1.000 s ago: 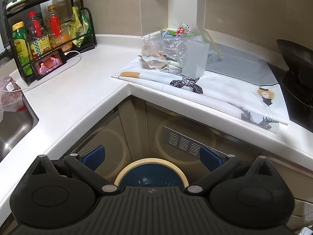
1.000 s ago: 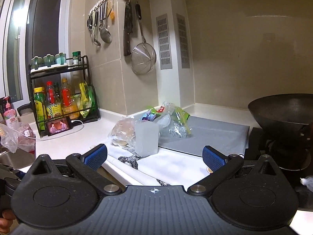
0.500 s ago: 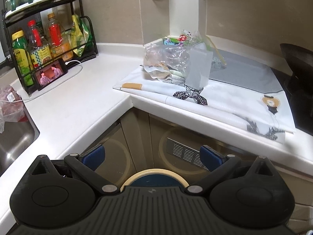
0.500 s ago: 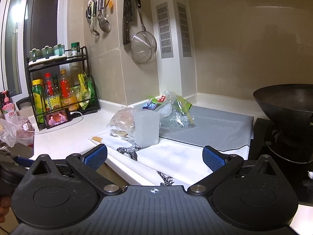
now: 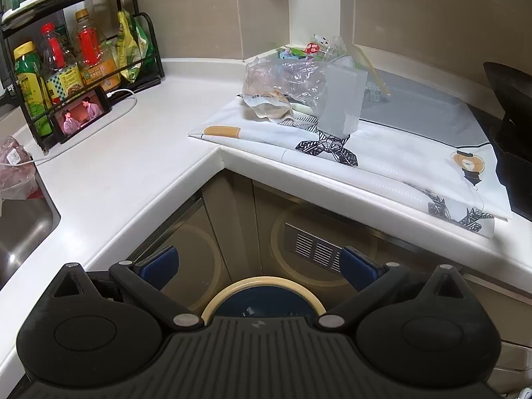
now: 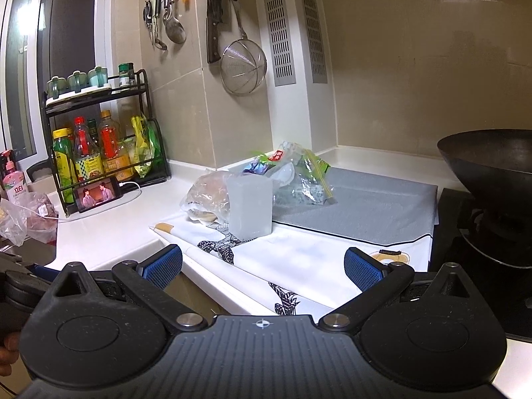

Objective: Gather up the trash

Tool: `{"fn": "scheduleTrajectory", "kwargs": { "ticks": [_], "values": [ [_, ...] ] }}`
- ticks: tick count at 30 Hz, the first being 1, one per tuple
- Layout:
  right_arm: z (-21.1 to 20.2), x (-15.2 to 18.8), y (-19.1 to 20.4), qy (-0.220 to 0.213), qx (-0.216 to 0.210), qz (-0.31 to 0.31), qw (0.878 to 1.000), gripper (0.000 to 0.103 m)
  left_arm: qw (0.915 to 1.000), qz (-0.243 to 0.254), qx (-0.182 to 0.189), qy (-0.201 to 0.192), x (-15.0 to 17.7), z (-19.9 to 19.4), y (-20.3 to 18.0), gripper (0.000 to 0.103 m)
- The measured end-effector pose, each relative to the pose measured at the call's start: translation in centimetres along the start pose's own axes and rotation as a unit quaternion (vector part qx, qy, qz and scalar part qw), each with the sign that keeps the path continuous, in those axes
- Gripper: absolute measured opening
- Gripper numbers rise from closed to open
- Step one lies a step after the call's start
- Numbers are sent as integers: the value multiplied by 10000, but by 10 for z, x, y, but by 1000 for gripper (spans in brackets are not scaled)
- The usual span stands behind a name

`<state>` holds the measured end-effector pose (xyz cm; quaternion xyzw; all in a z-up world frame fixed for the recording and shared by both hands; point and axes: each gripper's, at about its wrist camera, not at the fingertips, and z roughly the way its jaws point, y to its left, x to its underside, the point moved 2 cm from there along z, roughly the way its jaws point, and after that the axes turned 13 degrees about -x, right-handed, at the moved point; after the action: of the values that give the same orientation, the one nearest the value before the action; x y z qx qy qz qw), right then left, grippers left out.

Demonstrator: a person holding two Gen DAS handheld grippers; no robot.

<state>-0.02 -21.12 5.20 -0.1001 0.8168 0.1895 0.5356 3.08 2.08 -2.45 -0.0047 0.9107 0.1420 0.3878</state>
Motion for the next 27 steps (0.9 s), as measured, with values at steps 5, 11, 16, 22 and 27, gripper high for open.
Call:
{"fn": "scheduleTrajectory", "kwargs": {
  "ticks": [5,11,16,22,27],
  "values": [
    [3,0,4,28,-64,-50,10000,103,10000,30,-49,6,1,0,2,103],
    [6,1,4,82,-92,-78,9999,103,9999,69,-101,65,1,3,1,103],
    [10,4,0,131,-63,-19,9999,103,9998,111,-115,102,1,9,-1,103],
    [19,5,-3,190,-69,18,9998,103,9997,141,-128,170,0,16,0,103],
    [35,7,-8,285,-77,72,9995,103,9995,107,-185,227,-1,23,5,103]
  ]
}}
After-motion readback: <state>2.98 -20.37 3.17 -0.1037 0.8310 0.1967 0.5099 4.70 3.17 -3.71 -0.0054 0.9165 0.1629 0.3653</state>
